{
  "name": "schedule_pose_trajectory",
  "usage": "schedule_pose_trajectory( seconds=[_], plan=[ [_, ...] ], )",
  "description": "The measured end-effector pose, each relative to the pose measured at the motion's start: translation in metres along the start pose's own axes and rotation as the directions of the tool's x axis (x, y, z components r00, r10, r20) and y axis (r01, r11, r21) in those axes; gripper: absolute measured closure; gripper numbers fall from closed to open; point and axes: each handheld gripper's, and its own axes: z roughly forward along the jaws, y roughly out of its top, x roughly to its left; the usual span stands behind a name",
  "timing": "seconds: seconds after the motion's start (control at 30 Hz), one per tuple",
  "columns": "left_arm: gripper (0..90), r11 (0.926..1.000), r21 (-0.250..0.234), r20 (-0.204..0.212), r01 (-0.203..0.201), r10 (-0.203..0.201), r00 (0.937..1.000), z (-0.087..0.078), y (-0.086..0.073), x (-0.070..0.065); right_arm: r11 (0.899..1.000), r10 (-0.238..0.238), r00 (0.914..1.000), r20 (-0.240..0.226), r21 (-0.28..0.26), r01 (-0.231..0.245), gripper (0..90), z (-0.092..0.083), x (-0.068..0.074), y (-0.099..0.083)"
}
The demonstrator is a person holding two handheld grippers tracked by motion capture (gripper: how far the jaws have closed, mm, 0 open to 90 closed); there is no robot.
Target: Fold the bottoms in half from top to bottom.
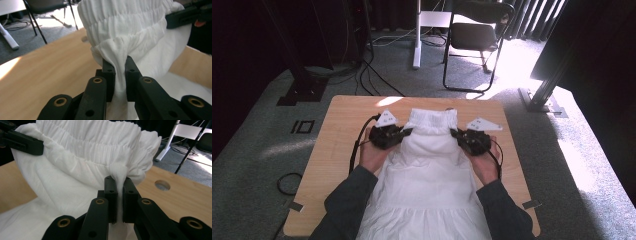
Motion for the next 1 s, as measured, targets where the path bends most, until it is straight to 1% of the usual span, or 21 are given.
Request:
schedule_pose_trajectory(
  seconds=[0.03,0.1,0.13,0.23,0.3,0.33,0.37,0.43,0.47,0.5,0.53,0.57,0.6,0.63,0.67,0.7,0.73,0.8,0.87,0.97,1.0],
  plan=[
    [83.5,1.0000,0.006,0.024,-0.003,0.003,0.9997,-0.005,-0.015,-0.012,1.000,-0.005,0.9998,-0.020,0.007,0.005,84.7,-0.009,0.008,-0.012],
    [83.1,0.9997,0.025,0.045,-0.005,0.004,0.9990,-0.009,-0.032,-0.024,1.000,-0.016,0.9995,-0.028,0.021,0.017,84.7,-0.017,0.016,-0.025],
    [83.0,0.9994,0.035,0.061,0.006,-0.008,0.9981,-0.010,-0.042,-0.029,1.000,-0.011,0.9992,-0.037,0.027,0.012,84.6,-0.021,0.020,-0.032],
    [82.8,0.9955,0.093,0.098,0.017,-0.026,0.9949,-0.010,-0.069,-0.047,0.997,-0.026,0.9985,-0.047,0.067,0.029,84.6,-0.030,0.035,-0.057],
    [82.7,0.9888,0.148,0.121,0.017,-0.035,0.9920,-0.008,-0.088,-0.057,0.994,-0.031,0.9979,-0.057,0.104,0.037,84.6,-0.034,0.046,-0.077],
    [82.4,0.9839,0.178,0.130,0.003,-0.027,0.9911,-0.007,-0.097,-0.061,0.991,-0.034,0.9978,-0.058,0.127,0.041,84.5,-0.036,0.051,-0.088],
    [82.2,0.9795,0.202,0.134,0.000,-0.028,0.9906,-0.005,-0.105,-0.066,0.988,-0.030,0.9973,-0.068,0.149,0.040,84.3,-0.036,0.055,-0.098],
    [82.1,0.9685,0.249,0.152,0.009,-0.048,0.9872,-0.002,-0.120,-0.070,0.982,-0.006,0.9961,-0.088,0.190,0.022,84.3,-0.036,0.060,-0.118],
    [82.1,0.9621,0.273,0.152,0.005,-0.049,0.9871,0.001,-0.126,-0.072,0.978,0.002,0.9955,-0.095,0.209,0.018,84.2,-0.034,0.062,-0.127],
    [82.0,0.9621,0.273,0.152,0.005,-0.049,0.9871,0.001,-0.126,-0.072,0.978,0.002,0.9955,-0.095,0.209,0.018,84.2,-0.034,0.062,-0.127],
    [81.9,0.9518,0.307,0.158,0.003,-0.054,0.9859,0.007,-0.134,-0.074,0.967,0.016,0.9948,-0.101,0.254,0.010,84.2,-0.027,0.065,-0.141],
    [81.9,0.9515,0.307,0.155,0.017,-0.068,0.9856,0.009,-0.136,-0.074,0.962,0.015,0.9952,-0.096,0.272,0.012,84.2,-0.023,0.065,-0.146],
    [81.8,0.9515,0.307,0.155,0.017,-0.068,0.9856,0.009,-0.136,-0.074,0.962,0.015,0.9952,-0.096,0.272,0.012,84.2,-0.023,0.065,-0.146],
    [81.8,0.9491,0.314,0.147,0.021,-0.071,0.9866,0.011,-0.137,-0.073,0.958,0.013,0.9958,-0.091,0.285,0.014,84.2,-0.019,0.065,-0.149],
    [81.7,0.9439,0.329,0.137,0.031,-0.080,0.9873,0.016,-0.139,-0.070,0.954,0.022,0.9963,-0.083,0.301,0.004,84.2,-0.012,0.064,-0.152],
    [81.8,0.9423,0.334,0.140,0.029,-0.079,0.9870,0.019,-0.140,-0.069,0.952,0.013,0.9968,-0.078,0.306,0.011,84.2,-0.009,0.064,-0.152],
    [81.8,0.9439,0.329,0.143,0.027,-0.078,0.9866,0.021,-0.140,-0.066,0.951,0.008,0.9975,-0.070,0.308,0.014,84.2,-0.006,0.065,-0.152],
    [81.9,0.9436,0.330,0.140,0.022,-0.072,0.9875,0.024,-0.138,-0.061,0.949,-0.009,0.9980,-0.062,0.313,0.028,84.2,0.001,0.064,-0.150],
    [81.9,0.9453,0.326,0.129,0.017,-0.062,0.9897,0.028,-0.136,-0.054,0.949,-0.011,0.9984,-0.056,0.314,0.028,84.0,0.007,0.062,-0.147],
    [81.9,0.9454,0.325,0.113,0.017,-0.056,0.9920,0.038,-0.130,-0.039,0.948,-0.015,0.9988,-0.047,0.316,0.029,83.7,0.019,0.056,-0.142],
    [81.9,0.9454,0.325,0.113,0.017,-0.056,0.9920,0.038,-0.130,-0.039,0.948,-0.015,0.9988,-0.047,0.316,0.029,83.7,0.019,0.056,-0.142]
  ],
)
